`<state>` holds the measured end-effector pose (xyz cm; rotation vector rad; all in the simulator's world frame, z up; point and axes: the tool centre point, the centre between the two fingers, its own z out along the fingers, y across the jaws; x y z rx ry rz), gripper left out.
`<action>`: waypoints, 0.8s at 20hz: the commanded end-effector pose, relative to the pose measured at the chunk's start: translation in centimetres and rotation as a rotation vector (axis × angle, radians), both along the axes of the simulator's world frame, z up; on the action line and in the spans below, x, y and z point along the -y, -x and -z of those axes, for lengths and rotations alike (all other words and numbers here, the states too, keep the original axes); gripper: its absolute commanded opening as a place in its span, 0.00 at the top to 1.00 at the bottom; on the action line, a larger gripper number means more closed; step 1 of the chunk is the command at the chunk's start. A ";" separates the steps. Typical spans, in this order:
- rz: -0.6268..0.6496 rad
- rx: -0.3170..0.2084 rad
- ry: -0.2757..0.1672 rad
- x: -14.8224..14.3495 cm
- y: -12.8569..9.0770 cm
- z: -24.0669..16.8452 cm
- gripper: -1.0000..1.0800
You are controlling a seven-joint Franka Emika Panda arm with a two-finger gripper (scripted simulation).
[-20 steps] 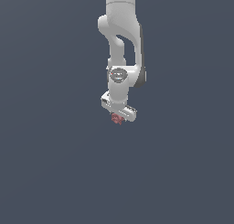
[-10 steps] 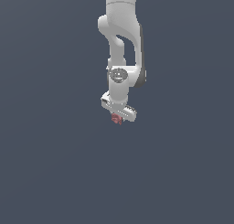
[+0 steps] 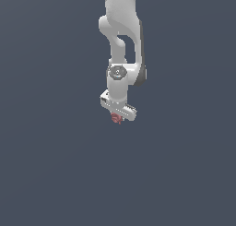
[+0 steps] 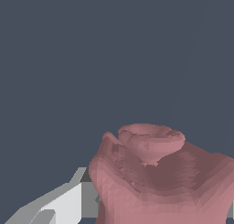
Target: Pick up the object and move it to a goal position.
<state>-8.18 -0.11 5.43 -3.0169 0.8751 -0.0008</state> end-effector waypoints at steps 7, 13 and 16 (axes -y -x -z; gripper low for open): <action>0.001 0.001 -0.001 2.8 1.0 -4.5 1.00; 0.001 0.000 -0.002 6.0 2.1 -9.7 1.00; 0.002 0.000 -0.002 7.9 2.8 -12.7 1.00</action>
